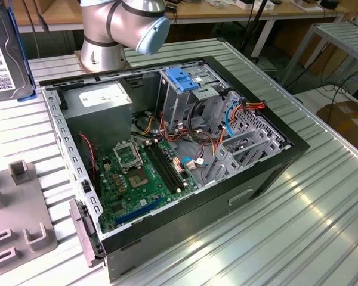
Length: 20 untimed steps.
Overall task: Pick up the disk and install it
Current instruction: 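Pick up the disk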
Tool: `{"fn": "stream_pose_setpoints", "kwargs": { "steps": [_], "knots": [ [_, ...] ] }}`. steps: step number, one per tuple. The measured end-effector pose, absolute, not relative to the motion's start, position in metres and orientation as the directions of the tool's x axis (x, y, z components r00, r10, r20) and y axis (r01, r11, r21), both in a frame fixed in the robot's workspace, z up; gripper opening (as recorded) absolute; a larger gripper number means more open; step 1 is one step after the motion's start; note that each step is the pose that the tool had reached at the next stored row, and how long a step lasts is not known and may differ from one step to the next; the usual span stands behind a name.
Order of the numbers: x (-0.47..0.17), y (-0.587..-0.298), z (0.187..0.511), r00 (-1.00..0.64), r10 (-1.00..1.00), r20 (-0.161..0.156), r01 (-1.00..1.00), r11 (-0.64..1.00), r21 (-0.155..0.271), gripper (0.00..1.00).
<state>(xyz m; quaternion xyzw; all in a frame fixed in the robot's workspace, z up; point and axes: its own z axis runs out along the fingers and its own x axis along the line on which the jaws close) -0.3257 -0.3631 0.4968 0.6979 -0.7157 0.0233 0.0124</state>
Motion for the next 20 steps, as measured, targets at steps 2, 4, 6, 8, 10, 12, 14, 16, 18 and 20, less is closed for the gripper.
{"fn": "stream_pose_setpoints", "kwargs": {
  "steps": [2, 4, 6, 8, 10, 12, 14, 16, 18, 20],
  "knots": [
    [-0.325, -0.363, 0.497, -0.026, -0.998, 0.05, -1.0, 0.025, -0.016, 0.37],
    [-0.324, -0.363, 0.497, -0.026, -0.998, 0.05, -1.0, 0.025, -0.016, 0.37],
    [-0.322, -0.363, 0.497, -0.026, -0.998, 0.05, -1.0, 0.025, -0.016, 0.37],
    [-0.321, -0.364, 0.497, -0.026, -0.998, 0.05, -1.0, 0.025, -0.016, 0.37],
    [-0.32, -0.364, 0.497, -0.026, -0.998, 0.05, -1.0, 0.025, -0.016, 0.37],
    [-0.319, -0.364, 0.497, -0.026, -0.998, 0.05, -1.0, 0.025, -0.016, 0.37],
    [-0.318, -0.364, 0.497, -0.026, -0.998, 0.05, -1.0, 0.025, -0.016, 0.37],
    [-0.317, -0.364, 0.497, -0.026, -0.998, 0.05, -1.0, 0.025, -0.016, 0.37],
    [-0.316, -0.364, 0.497, -0.026, -0.998, 0.05, -1.0, 0.025, -0.016, 0.37],
    [-0.315, -0.364, 0.497, -0.026, -0.998, 0.05, -1.0, 0.025, -0.016, 0.37]
  ]
}}
